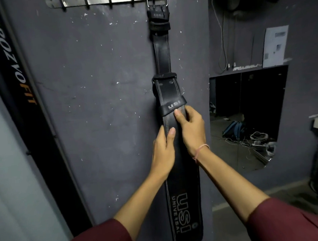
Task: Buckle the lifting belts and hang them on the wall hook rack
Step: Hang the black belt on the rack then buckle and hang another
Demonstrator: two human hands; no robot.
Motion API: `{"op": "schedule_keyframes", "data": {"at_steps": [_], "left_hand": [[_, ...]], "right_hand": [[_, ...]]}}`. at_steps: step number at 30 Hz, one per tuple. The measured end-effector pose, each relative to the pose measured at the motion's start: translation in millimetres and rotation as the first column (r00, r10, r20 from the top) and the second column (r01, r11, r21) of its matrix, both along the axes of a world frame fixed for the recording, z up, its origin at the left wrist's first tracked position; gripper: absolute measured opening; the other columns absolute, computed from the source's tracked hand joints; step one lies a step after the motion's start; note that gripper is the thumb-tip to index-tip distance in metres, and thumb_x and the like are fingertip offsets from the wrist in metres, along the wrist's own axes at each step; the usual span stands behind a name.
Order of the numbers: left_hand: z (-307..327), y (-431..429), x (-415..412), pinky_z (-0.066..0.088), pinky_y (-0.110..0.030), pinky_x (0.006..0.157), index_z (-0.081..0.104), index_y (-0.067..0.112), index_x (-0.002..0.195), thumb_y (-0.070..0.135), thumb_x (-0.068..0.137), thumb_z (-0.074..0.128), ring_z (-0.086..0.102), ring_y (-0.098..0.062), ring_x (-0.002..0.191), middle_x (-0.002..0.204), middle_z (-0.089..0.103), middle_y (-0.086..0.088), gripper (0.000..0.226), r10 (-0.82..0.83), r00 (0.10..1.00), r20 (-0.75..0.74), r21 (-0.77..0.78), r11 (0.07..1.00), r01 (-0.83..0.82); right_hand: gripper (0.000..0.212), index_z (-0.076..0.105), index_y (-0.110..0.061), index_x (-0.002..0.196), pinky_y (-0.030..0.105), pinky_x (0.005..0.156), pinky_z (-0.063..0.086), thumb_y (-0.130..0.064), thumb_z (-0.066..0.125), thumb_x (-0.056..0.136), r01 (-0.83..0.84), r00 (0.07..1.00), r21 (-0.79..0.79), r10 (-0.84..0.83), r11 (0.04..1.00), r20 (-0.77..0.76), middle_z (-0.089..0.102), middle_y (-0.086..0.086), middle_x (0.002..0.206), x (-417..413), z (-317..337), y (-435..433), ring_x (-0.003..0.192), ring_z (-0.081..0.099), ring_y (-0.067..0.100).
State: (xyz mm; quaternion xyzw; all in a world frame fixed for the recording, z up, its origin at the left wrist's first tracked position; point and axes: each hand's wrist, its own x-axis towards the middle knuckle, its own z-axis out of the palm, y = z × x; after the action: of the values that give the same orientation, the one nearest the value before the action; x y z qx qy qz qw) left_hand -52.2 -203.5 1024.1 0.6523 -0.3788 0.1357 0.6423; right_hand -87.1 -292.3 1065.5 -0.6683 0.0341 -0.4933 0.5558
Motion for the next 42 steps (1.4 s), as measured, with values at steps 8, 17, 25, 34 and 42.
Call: {"op": "schedule_keyframes", "data": {"at_steps": [8,17,25,34,42], "left_hand": [[21.9,5.4,11.5,0.051,-0.05,0.091,0.061,0.013,0.105,0.051,0.097,0.04,0.066,-0.025,0.095,0.099,0.072,-0.004,0.044,0.112,0.993,0.043,0.003,0.994,-0.113],[50.6,23.8,20.5,0.051,-0.039,0.082,0.062,0.004,0.102,0.033,0.105,0.042,0.06,-0.014,0.083,0.095,0.07,-0.017,0.035,0.074,0.994,0.075,-0.035,0.997,-0.071],[83.4,37.7,28.1,0.038,-0.038,0.063,0.045,0.014,0.071,0.048,0.1,0.044,0.042,-0.015,0.067,0.07,0.045,-0.006,0.045,0.069,0.995,0.074,-0.002,0.998,-0.069],[88.5,51.0,38.2,0.027,-0.034,0.061,0.035,0.015,0.068,0.048,0.099,0.043,0.032,-0.016,0.064,0.068,0.034,-0.005,0.047,0.091,0.991,0.096,-0.006,0.996,-0.091],[104.9,51.8,35.6,0.027,-0.032,0.054,0.034,0.015,0.067,0.043,0.102,0.044,0.032,-0.013,0.059,0.064,0.033,-0.004,0.046,0.154,0.983,0.102,-0.043,0.988,-0.151]], "right_hand": [[0.016,0.066,-0.007,0.085,0.041,0.072,0.053,-0.019,0.064,0.094,-0.251,0.964,0.107,0.259,0.962,-0.066,0.069,0.011,0.08,-31.1,-65.3,6.2,0.076,0.061,0.015],[0.011,0.071,-0.007,0.099,0.03,0.083,0.058,-0.009,0.07,0.089,-0.347,0.937,0.121,0.35,0.93,-0.006,0.076,0.001,0.096,-31.7,-57.7,22.7,0.09,0.071,0.016],[0.042,0.059,-0.007,0.128,0.03,0.095,0.054,-0.003,0.069,0.087,-0.466,0.879,0.164,0.476,0.869,-0.024,0.071,0.005,0.121,-35.8,-60.7,32.7,0.112,0.068,0.018],[0.036,0.068,-0.015,0.109,0.044,0.092,0.057,-0.018,0.082,0.076,-0.434,0.813,0.317,0.518,0.844,-0.267,0.077,0.003,0.105,-45.0,-117.9,48.8,0.103,0.072,0.028],[0.035,0.066,-0.01,0.115,0.03,0.087,0.058,-0.002,0.074,0.083,-0.433,0.894,0.206,0.448,0.878,-0.031,0.076,0.005,0.108,-27.5,-49.0,49.9,0.101,0.072,0.02]]}}
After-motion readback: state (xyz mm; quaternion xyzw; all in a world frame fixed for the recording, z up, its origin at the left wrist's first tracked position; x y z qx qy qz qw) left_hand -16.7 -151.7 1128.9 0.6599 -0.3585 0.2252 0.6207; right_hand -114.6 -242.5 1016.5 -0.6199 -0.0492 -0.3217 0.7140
